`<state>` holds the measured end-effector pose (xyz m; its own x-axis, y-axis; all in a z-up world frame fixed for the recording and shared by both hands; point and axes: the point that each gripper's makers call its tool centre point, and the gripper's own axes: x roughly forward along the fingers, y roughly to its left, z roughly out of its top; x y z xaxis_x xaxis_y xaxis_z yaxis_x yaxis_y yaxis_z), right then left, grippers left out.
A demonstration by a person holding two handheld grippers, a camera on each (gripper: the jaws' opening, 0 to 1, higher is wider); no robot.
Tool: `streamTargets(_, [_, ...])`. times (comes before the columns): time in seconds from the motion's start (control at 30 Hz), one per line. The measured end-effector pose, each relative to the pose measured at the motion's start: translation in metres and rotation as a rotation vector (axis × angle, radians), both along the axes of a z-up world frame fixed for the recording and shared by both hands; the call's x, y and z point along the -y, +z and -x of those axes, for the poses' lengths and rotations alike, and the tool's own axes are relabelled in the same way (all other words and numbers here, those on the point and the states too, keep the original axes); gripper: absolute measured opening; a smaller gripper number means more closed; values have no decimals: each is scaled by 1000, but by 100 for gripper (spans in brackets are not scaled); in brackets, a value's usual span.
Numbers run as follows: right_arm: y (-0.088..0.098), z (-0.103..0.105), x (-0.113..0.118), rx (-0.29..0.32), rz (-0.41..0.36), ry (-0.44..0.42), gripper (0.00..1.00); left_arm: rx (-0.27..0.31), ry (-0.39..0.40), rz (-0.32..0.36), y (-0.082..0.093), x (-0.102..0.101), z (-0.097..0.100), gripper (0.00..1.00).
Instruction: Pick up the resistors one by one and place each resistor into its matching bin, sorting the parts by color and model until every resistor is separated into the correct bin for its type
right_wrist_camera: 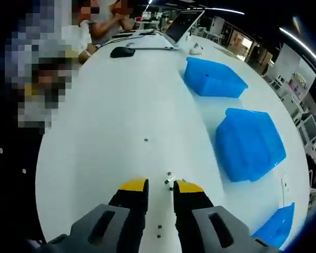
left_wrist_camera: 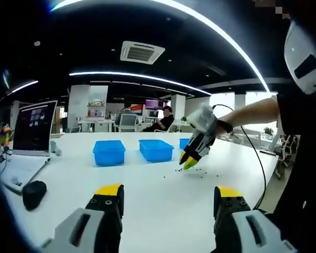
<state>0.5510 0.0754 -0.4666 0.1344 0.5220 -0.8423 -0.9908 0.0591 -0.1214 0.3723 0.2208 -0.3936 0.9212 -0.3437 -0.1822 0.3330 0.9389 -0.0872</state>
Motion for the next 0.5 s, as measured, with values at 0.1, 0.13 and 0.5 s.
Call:
streamTargets(0.1, [-6,-4,2,-3,25,-7,19,-4,4,4,-2,-2,1,70])
streamTargets(0.13, [-7,-6,3,-5,30,-11,19,-5,6,5,-3,-3,1,70])
streamTargets(0.5, [-16,-12,0,-26,52,-35,12,-12,24,15,-6,-9,2,70])
